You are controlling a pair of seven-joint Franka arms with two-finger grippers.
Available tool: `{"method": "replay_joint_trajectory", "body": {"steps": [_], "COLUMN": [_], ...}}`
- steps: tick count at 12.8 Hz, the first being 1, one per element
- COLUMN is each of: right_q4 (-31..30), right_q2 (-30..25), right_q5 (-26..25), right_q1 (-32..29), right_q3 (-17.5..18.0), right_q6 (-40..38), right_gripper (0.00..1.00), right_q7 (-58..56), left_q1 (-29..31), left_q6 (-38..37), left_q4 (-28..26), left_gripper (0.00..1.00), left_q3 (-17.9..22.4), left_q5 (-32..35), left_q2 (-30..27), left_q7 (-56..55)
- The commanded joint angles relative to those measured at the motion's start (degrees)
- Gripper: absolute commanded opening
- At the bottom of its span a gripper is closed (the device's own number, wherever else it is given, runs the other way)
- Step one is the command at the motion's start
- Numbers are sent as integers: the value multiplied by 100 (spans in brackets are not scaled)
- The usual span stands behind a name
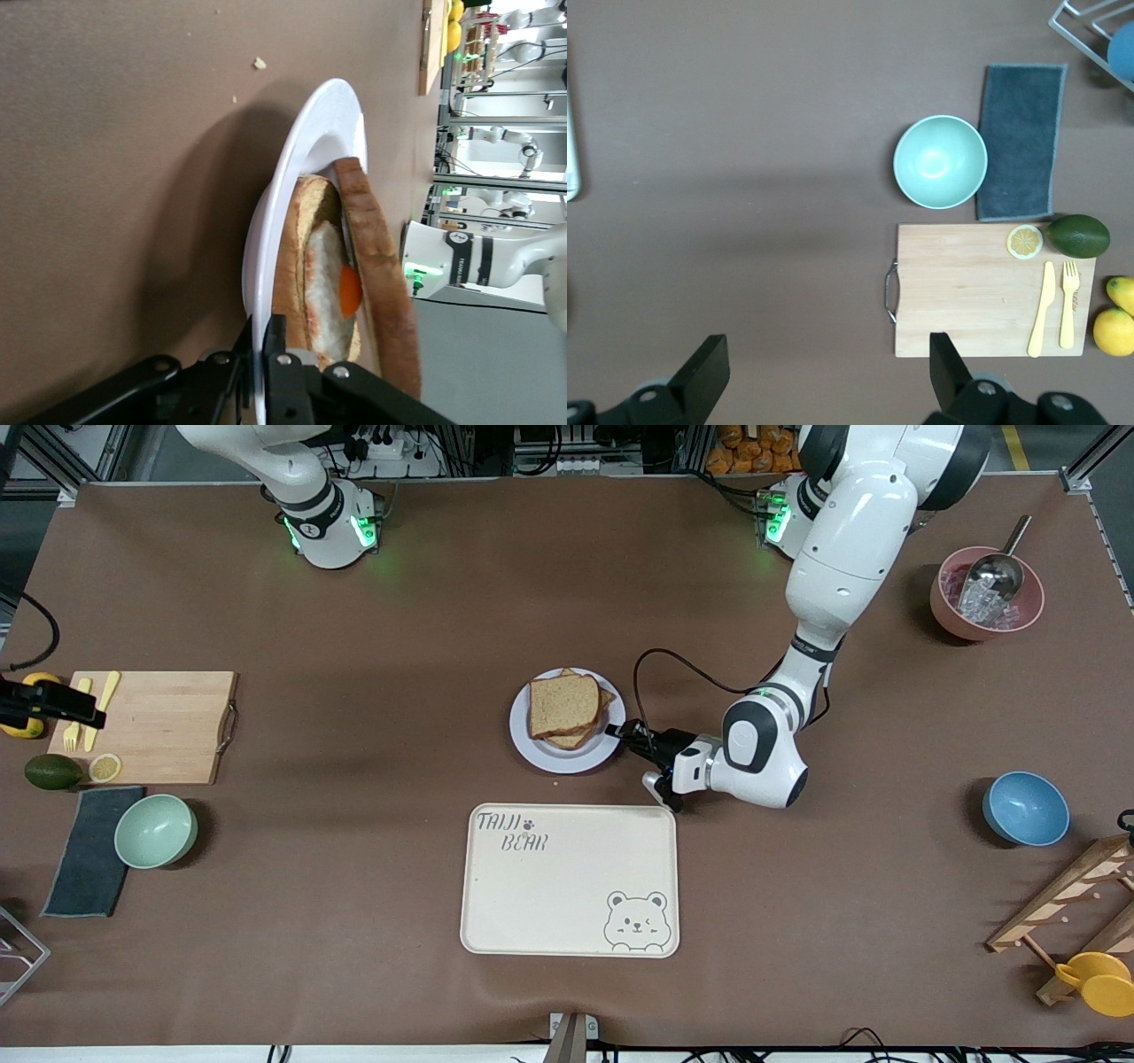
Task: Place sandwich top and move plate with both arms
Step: 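Slide the white plate with the left gripper onto the bear tray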
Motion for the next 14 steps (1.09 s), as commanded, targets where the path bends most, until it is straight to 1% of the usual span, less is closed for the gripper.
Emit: {"method": "replay_joint_trajectory", "body": {"steps": [1,3,5,7,9,12,14], "right_q4": [-454,-480,-480,-786,-981,-929,-911], "right_q2": [-664,-779,-893,-1103,-1245,-1193,-1193], "right_q5": [-61,-61,-61,-61,-61,-131,-149], "right_q1": [-196,-696,-786,-908,-1163,-1111,-1103], "right_q3": [364,855,936,963,1252,1253,1253], "right_q6": [12,3,3,117,223,223,205], "right_gripper": [100,100,100,100,100,100,100], "right_q7": [216,226,226,235,235,357,349], "left_q1": [18,88,324,736,1080,1423,1660], "left_q6": [118,57,-22,-40,-40,-40,-40], "left_q4": [-151,-160,-152,-160,-169,-187,-178], "left_gripper": [0,0,0,0,0,0,0], "left_q3": [26,26,-123,-500,-782,-1046,-1204], "left_q5": [-197,-338,-452,-523,-618,-821,-1198], "left_q2": [-66,-101,-154,-146,-137,-145,-154], "left_q7": [167,176,176,228,290,290,299]}}
